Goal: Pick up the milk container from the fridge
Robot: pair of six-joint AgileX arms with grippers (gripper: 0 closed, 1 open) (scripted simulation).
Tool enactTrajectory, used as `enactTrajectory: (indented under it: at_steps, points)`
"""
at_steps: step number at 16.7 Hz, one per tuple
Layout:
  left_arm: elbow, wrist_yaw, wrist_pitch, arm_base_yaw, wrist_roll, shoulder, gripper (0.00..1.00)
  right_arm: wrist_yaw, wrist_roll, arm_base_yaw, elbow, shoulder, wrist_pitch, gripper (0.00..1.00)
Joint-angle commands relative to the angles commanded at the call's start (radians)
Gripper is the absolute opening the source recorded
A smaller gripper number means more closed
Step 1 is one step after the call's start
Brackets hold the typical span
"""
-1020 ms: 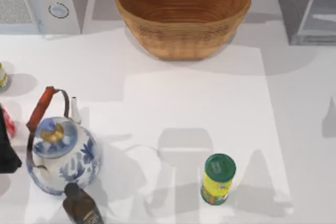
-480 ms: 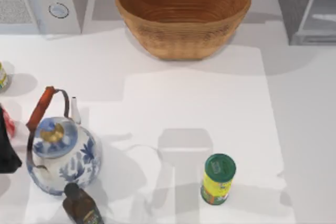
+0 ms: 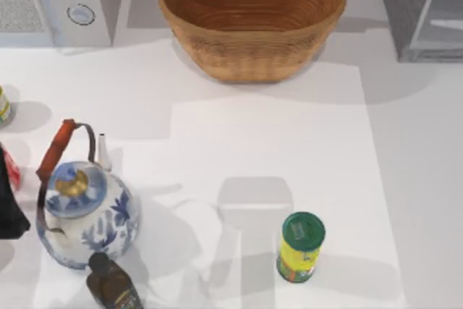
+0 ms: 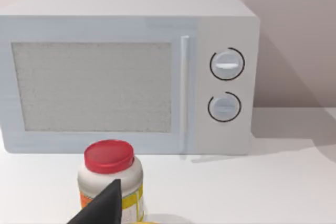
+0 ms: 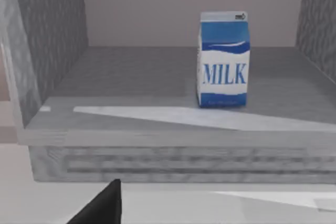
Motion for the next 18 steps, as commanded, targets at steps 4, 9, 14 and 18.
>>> enactTrajectory:
  at_steps: [4,9,14,18]
  points:
    - [0.0,0.0,0.0,0.0,0.0,0.0,1.0,0.006,-0.002,0.008,0.01,0.01,-0.006,1.0]
    - [0.0,0.0,0.0,0.0,0.0,0.0,1.0,0.067,-0.014,0.061,0.223,0.166,-0.079,1.0]
    - [0.0,0.0,0.0,0.0,0.0,0.0,1.0,0.164,-0.019,0.151,0.635,0.378,-0.216,1.0]
    - [0.0,0.0,0.0,0.0,0.0,0.0,1.0,0.232,-0.019,0.215,0.854,0.519,-0.318,1.0]
